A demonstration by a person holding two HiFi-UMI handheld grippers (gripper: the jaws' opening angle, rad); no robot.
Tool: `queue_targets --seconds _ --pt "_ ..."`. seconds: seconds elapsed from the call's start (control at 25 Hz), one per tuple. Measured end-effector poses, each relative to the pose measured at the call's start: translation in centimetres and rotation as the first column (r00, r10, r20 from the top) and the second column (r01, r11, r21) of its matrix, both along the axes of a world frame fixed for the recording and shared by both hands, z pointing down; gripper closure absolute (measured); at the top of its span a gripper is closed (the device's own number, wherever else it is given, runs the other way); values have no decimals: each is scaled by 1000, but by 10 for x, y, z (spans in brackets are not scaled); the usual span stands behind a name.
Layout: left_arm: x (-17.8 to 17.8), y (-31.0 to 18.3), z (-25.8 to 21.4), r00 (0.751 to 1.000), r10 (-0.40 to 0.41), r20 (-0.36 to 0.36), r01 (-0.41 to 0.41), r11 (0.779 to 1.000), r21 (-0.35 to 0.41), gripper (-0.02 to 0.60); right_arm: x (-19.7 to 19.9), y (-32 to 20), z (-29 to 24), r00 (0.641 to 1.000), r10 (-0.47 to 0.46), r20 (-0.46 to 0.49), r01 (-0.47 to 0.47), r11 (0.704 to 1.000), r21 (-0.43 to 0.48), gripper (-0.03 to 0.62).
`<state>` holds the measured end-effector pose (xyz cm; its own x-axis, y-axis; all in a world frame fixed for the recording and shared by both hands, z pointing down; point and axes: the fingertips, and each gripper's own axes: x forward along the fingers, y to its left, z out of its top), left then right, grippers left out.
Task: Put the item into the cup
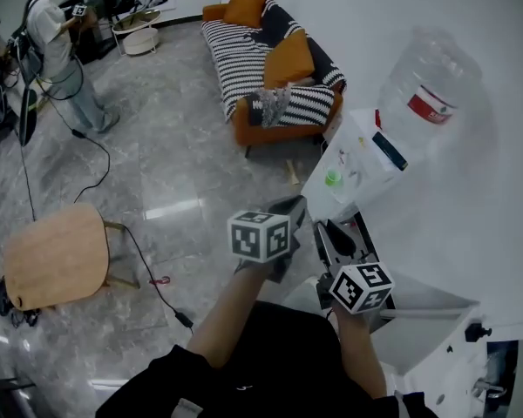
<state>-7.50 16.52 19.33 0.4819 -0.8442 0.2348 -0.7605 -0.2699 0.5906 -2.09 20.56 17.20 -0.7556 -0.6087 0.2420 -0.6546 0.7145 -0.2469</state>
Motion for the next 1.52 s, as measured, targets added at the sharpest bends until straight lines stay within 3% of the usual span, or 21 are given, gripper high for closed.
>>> queue_targets --seconds 0.36,0.6,1.0,1.2,1.52 --pt "51 -16 19 994 109 -6 -109 993 -48 568 52 -10 20 991 134 -21 -135 989 -57 526" --pt "77 -42 39 988 143 62 -141 989 -42 568 80 -43 50 979 197 -42 -201 971 -131 526" --pt "74 -97 109 990 115 83 -98 977 -191 568 98 -119 98 969 238 -65 -247 947 -207 526" --pt "77 -113 132 979 150 140 -115 965 -234 568 112 -151 136 945 315 -92 -328 911 -252 526" --pt "61 -175 182 963 168 212 -102 952 -290 568 95 -219 184 964 259 -66 -267 925 -269 526"
